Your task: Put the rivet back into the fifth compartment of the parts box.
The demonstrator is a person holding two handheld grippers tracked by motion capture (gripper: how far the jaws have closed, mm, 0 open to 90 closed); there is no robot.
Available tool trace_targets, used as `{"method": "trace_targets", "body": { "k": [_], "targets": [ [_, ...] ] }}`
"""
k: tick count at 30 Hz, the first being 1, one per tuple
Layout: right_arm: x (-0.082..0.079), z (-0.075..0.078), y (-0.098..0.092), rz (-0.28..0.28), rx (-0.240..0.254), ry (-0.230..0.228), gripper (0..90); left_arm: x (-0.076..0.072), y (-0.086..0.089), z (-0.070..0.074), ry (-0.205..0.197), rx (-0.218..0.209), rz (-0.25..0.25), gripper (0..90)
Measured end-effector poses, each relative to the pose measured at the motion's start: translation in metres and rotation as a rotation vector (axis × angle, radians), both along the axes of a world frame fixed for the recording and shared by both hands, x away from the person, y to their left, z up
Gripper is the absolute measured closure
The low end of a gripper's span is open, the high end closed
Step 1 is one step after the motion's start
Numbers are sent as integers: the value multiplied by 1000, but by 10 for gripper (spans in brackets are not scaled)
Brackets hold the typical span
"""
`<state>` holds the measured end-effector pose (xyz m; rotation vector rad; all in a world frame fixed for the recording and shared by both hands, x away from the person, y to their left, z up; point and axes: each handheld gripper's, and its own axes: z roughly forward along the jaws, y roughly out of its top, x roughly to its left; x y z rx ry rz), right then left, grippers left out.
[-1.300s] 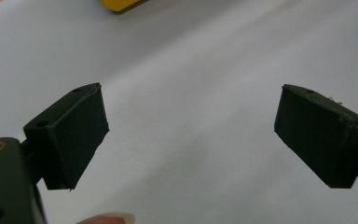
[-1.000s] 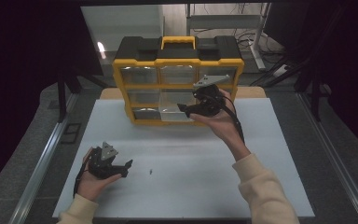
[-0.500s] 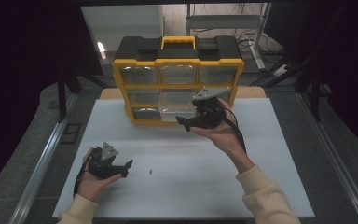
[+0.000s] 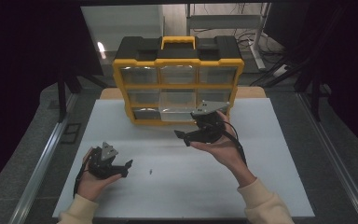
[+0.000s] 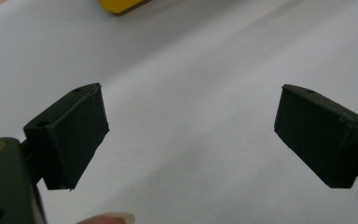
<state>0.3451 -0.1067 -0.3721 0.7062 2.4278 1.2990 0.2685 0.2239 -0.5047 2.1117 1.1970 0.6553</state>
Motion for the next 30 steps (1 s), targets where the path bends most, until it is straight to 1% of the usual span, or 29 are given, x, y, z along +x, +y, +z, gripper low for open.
{"method": "trace_targets", "body": {
  "k": [4,8,11,13,17,21,30],
  "targets": [
    [-6,-6,0,18,-3,10,161,0,-1,0,-1,2,-1,100],
    [-10,-12,0,19,-11,1,162,0,-1,0,0,-1,1,100],
    [-12,-17,3,29,-22,12,164,0,0,0,-3,-2,2,100],
    [-13,-21,6,39,-29,20,167,0,0,0,-4,-2,2,100],
    [-16,-28,16,59,-26,21,176,-1,0,0,-3,-2,0,100],
    [-18,-37,26,87,-44,34,180,-1,-1,0,-4,-1,-1,100],
    [-21,-51,39,106,-63,70,188,-2,-1,1,-16,-5,-5,101]
  ]
}}
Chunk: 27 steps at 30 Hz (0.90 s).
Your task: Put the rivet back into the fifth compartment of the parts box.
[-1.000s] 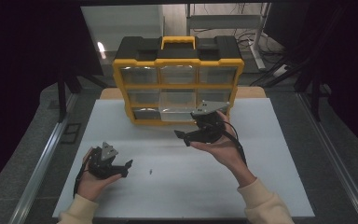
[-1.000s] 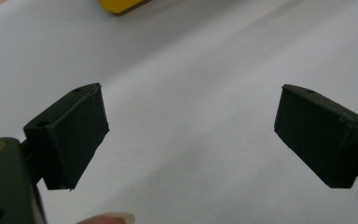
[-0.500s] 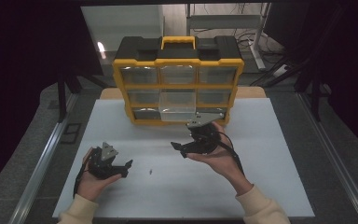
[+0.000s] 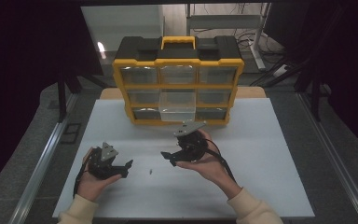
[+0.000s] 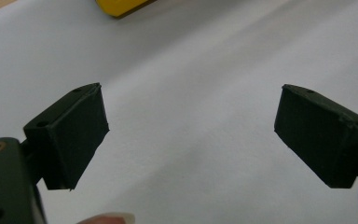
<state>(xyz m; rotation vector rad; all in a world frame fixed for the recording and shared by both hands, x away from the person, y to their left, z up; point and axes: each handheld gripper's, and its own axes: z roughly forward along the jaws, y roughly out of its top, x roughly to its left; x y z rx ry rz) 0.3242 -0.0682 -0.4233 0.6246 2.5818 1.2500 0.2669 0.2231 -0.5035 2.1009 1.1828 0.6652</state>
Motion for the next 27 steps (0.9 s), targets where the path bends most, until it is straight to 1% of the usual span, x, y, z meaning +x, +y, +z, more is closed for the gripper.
{"method": "trace_targets", "body": {
  "k": [3,6,9,12,19,27],
  "targets": [
    [0,-4,4,4,-3,12,199,0,0,0,0,-4,0,100],
    [0,-12,8,-15,8,17,215,0,-1,0,0,-4,1,100],
    [0,-23,13,-13,-14,31,219,0,0,0,0,-6,1,99],
    [1,-30,18,-9,-27,50,220,0,1,0,3,-3,-1,98],
    [2,-39,25,1,-44,74,226,1,0,-1,5,-6,3,98],
    [1,-48,37,28,-70,84,235,1,0,0,2,-8,6,98]
  ]
}}
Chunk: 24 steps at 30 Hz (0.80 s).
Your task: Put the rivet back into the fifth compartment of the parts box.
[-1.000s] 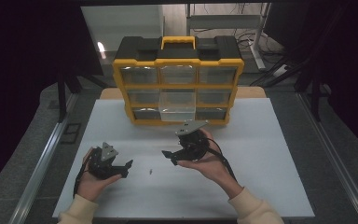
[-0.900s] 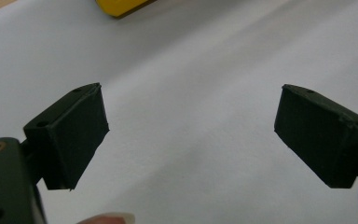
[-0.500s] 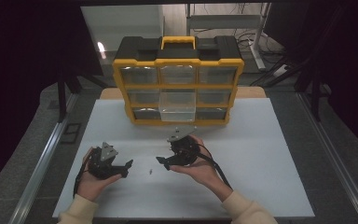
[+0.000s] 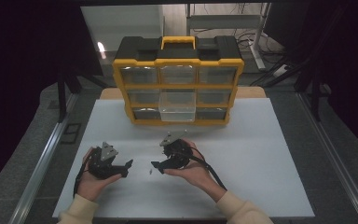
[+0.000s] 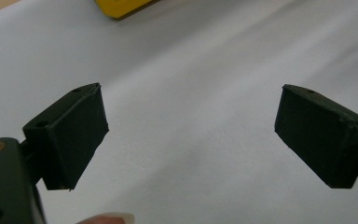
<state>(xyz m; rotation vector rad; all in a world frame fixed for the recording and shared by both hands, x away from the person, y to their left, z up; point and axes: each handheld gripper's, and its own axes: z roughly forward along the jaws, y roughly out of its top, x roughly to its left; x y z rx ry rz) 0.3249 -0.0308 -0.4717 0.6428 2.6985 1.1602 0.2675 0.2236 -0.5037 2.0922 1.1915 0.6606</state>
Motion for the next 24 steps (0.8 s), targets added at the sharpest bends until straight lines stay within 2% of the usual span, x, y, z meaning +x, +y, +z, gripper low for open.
{"method": "trace_targets", "body": {
  "k": [12,24],
  "targets": [
    [-2,-12,16,12,-43,19,257,0,0,0,-2,-1,4,99],
    [-6,-28,35,50,-97,43,285,-1,-1,0,1,11,-1,100]
  ]
}}
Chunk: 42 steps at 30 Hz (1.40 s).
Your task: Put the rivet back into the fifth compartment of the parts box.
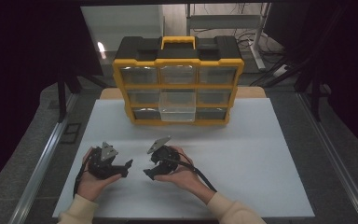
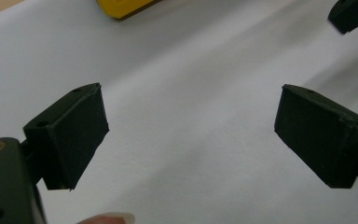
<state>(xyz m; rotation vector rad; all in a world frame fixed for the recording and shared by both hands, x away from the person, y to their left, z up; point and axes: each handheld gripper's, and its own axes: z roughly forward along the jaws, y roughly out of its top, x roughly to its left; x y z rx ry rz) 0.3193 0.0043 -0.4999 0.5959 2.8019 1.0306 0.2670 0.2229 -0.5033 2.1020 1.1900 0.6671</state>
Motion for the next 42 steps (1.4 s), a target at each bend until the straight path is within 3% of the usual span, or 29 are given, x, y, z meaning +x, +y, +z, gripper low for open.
{"method": "trace_targets", "body": {
  "k": [6,15,20,30,35,42],
  "targets": [
    [-1,-8,8,14,-54,-17,319,0,1,0,-1,-7,5,100],
    [0,-20,16,13,-117,-3,389,0,1,0,1,-5,5,99],
    [-1,-24,19,22,-136,-4,470,0,1,0,2,-5,4,99],
    [0,-22,18,17,-141,1,697,0,0,0,3,-2,4,100],
    [1,-22,16,20,-136,27,817,0,0,0,2,0,4,100],
    [2,-21,15,17,-130,42,830,0,-1,-1,6,9,-5,99]
  ]
}}
